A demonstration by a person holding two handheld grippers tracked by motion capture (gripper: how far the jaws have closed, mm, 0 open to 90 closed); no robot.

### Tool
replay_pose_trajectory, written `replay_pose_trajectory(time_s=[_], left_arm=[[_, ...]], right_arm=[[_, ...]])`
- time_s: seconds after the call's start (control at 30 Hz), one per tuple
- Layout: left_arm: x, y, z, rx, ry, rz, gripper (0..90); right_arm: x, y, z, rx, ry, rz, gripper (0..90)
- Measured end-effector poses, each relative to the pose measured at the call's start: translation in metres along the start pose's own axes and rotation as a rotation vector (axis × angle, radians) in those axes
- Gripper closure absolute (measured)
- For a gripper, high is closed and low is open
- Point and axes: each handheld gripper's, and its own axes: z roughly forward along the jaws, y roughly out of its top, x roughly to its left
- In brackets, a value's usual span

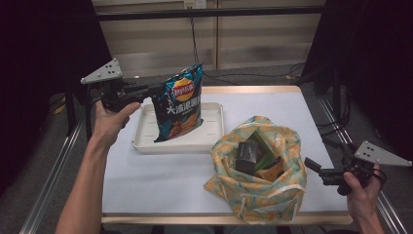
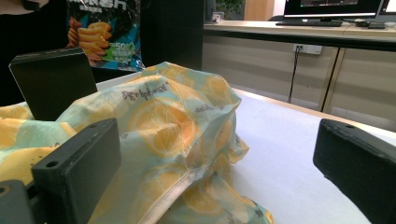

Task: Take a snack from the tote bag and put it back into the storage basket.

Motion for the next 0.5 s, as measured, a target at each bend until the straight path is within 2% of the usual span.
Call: replay_pose_trajectory(time_s=[0.13, 0.3, 0.37, 0.4, 0.43, 0.5], left_arm=[[0.013, -0.01, 0.002, 0.004, 0.01, -0.02, 88.8], [0.03, -0.026, 0.002, 0.016, 0.046, -0.036, 88.8], [0.04, -0.032, 0.002, 0.031, 0.083, -0.05, 88.8], [0.043, -0.034, 0.002, 0.035, 0.078, -0.052, 88.8], [0.046, -0.036, 0.003, 0.041, 0.072, -0.05, 88.8], [0.05, -0.038, 0.006, 0.063, 0.089, -0.036, 88.9]], right_arm=[[0.001, -0.001, -0.001, -0.002, -0.014, -0.003, 0.4], [-0.001, -0.006, -0.005, 0.001, -0.029, 0.0, 0.4], [-0.002, -0.006, -0.005, -0.005, -0.033, 0.004, 0.4], [-0.002, -0.007, -0.005, -0.006, -0.035, 0.004, 0.4], [-0.003, -0.007, -0.006, -0.006, -0.035, -0.001, 0.4], [-0.003, -0.006, -0.006, -0.004, -0.038, -0.002, 0.4]])
